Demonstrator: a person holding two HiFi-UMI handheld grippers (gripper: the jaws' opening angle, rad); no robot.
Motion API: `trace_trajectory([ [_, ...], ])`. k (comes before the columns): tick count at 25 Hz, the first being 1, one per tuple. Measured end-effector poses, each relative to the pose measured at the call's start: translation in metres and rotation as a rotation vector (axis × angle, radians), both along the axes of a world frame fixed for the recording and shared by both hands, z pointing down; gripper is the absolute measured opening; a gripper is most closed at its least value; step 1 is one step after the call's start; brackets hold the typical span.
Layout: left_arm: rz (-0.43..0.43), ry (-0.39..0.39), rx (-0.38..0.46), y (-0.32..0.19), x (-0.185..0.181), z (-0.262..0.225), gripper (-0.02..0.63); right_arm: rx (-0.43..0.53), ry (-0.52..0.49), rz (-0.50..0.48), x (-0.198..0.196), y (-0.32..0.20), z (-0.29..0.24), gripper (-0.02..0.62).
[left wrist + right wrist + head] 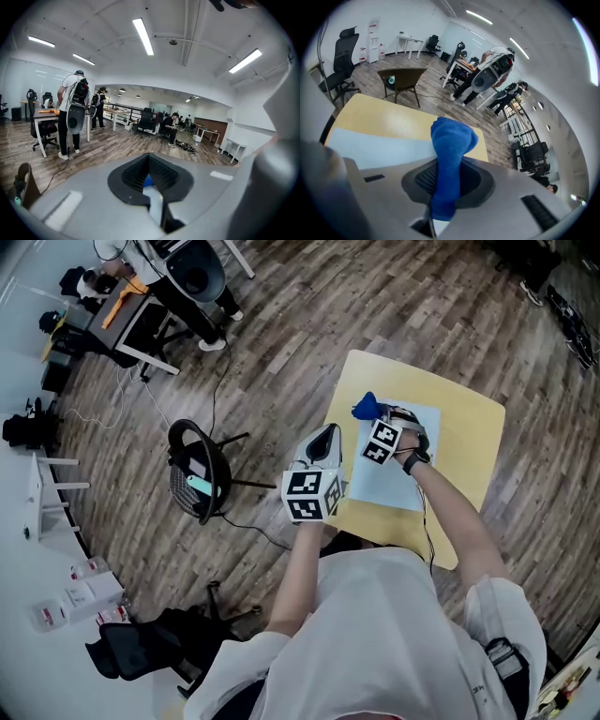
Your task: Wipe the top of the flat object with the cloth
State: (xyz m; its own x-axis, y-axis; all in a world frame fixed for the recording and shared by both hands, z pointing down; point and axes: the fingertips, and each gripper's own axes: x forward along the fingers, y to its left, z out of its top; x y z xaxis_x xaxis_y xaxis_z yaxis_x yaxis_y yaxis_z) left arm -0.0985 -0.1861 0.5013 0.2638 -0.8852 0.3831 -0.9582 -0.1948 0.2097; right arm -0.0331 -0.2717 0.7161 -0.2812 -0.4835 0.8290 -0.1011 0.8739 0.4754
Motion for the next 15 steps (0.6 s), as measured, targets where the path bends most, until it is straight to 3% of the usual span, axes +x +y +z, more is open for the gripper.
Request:
trace_trajectory([
  [3,-0.042,-0.006,-0.009,0.010,-0.018,0.004,0.009,-0.004,0.054,-0.045,-0.031,0.002,0.016,0.063],
  [7,-0.065,-0.024,-0.016,0.019,-0.032,0.009,0.009,0.020,0.128,-0.094,-0.036,0.007,0.030,0.063],
  [11,-0.056,-0.020,-0.011,0.017,-0.032,0.009,0.009,0.036,0.149,-0.085,-0.012,0.007,0.031,0.063],
  [15,-0.007,0.021,-0.008,0.009,-0.010,0.007,0.009,0.028,0.158,0.002,0.038,0.002,0.031,0.063],
])
